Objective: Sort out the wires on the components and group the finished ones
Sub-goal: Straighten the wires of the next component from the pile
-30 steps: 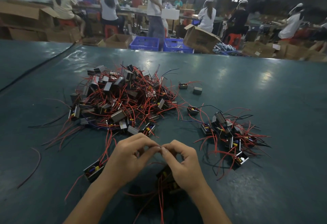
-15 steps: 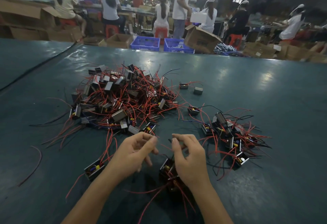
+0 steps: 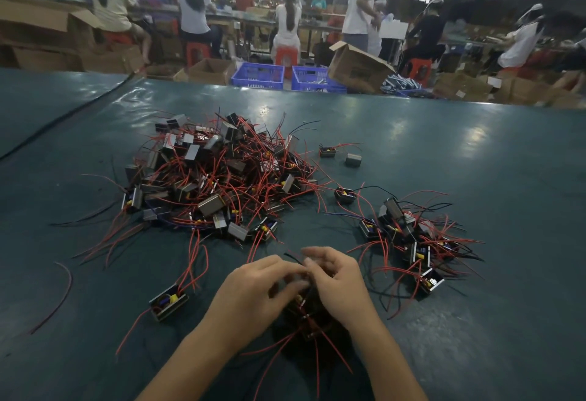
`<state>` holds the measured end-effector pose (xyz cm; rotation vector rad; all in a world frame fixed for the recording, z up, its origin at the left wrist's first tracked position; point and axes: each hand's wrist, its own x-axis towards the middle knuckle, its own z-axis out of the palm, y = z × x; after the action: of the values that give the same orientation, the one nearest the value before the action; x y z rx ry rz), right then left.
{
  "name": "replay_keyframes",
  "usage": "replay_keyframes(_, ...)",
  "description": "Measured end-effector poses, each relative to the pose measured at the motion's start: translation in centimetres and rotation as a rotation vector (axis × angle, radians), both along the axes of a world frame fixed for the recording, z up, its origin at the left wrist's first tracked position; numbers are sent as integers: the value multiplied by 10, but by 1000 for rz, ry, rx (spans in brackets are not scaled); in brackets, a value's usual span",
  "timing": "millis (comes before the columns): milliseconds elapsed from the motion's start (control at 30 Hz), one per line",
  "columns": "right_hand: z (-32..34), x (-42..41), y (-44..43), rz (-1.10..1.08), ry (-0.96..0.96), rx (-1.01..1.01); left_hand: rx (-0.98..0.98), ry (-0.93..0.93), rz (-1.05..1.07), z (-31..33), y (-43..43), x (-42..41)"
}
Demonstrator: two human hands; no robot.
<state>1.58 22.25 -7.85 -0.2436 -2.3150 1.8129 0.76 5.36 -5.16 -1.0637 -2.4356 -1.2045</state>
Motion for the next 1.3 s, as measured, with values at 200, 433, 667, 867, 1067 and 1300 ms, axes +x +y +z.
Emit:
replay_keyframes(200,-1,-3,3,-117,56,-124,12,73,164,1,-5,-7)
replay_keyframes(433,7,0,6,-206,112,-295,101,-21,166,6,-14,-13)
replay_keyframes(667,22,13,-4,4,335,-117,91,-26,96,8,-19,-16)
replay_keyframes(867,18,18,-11,129,442,104,129,6,63,12,-19,-14)
replay_keyframes(1067,9,13,-10,73,436,218,128,41,-8,14,-18,-12)
replay_keyframes(1300,8,14,-15,121,424,155,261,-102,6,9,-14,-12)
